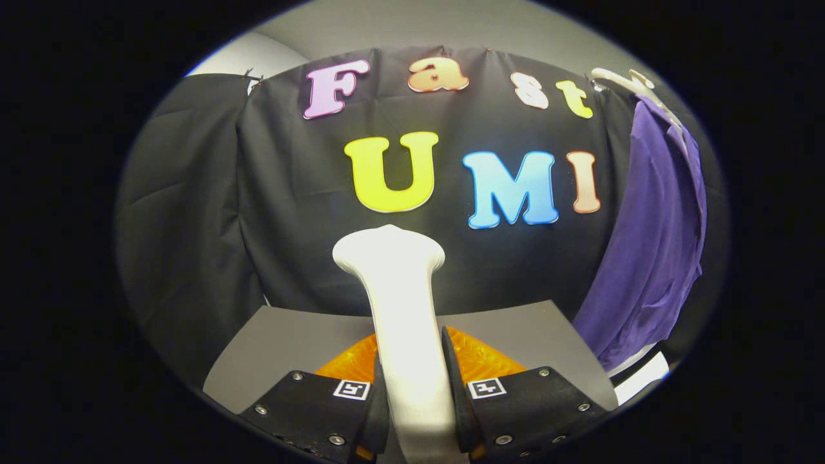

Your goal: Iron the clothes twice with a garment steamer, once on the left side and once on the right side.

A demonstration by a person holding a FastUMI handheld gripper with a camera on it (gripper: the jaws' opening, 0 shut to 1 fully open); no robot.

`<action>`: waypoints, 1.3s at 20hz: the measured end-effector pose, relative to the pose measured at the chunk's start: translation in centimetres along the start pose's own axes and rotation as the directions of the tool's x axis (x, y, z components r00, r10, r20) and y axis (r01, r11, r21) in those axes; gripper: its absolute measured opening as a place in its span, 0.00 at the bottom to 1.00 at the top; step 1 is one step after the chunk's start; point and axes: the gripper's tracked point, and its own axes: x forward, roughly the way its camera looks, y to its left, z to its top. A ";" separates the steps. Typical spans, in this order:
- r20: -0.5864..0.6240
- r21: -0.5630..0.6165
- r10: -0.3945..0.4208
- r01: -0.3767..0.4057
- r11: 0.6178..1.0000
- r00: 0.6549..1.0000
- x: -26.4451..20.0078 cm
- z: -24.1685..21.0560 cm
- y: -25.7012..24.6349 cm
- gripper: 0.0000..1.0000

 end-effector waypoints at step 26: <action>0.391 -0.060 0.032 -0.009 0.998 0.920 -21.9 6.4 -20.5 0.41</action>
